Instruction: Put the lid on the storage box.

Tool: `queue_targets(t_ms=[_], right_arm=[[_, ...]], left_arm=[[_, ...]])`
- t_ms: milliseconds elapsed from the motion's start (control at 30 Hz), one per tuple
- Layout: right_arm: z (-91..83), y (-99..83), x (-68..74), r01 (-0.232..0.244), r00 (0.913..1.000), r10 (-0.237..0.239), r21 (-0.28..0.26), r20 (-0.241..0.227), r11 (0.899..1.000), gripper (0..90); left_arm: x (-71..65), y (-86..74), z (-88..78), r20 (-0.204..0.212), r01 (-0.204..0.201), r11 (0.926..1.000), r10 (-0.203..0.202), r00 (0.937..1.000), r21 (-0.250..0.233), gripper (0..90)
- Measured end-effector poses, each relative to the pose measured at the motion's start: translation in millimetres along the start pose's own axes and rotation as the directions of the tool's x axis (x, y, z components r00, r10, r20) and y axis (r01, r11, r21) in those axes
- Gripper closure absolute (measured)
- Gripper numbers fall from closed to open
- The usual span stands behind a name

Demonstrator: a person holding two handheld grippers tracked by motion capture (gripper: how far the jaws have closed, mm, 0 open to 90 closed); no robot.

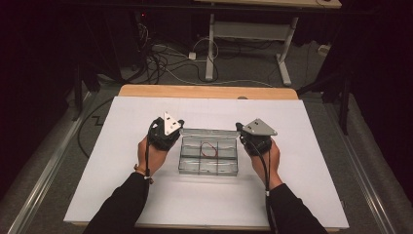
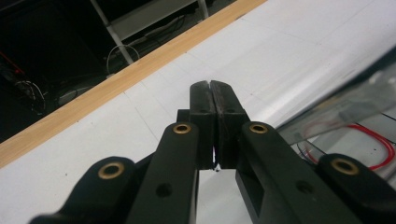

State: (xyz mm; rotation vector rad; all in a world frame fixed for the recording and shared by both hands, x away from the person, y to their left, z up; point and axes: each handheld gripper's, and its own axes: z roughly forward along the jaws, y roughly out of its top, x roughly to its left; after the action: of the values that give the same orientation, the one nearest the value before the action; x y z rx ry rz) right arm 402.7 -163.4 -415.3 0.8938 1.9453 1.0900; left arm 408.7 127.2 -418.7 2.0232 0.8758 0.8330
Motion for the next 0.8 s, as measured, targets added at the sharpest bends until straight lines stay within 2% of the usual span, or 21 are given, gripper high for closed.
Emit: queue_targets(t_ms=[100, 500, 600, 800], right_arm=[[-1.0, -1.9, 1.6, -0.009, 0.9999, 0.009, -0.011, 0.004, 1.0, 90.0], [-4.8, -10.0, 4.5, -0.015, 0.9999, 0.015, -0.039, -0.006, 0.999, 90.0], [-5.5, -12.2, 5.0, -0.02, 0.9997, 0.019, -0.047, -0.013, 0.999, 90.0], [-6.7, -14.6, 5.5, -0.028, 0.9995, 0.027, -0.05, -0.018, 0.998, 90.0]], left_arm=[[-2.9, -0.9, -0.8, -0.019, -0.005, 1.0, 0.005, 0.9998, -0.004, 85.4], [-7.0, -7.0, -4.2, -0.008, 0.003, 0.9999, -0.003, 1.0, -0.01, 85.4], [-8.9, -8.1, -5.1, -0.017, -0.003, 1.0, 0.003, 0.9998, -0.009, 85.4], [-10.7, -11.3, -5.9, -0.012, 0.01, 0.9998, -0.01, 0.9999, -0.015, 85.5]])
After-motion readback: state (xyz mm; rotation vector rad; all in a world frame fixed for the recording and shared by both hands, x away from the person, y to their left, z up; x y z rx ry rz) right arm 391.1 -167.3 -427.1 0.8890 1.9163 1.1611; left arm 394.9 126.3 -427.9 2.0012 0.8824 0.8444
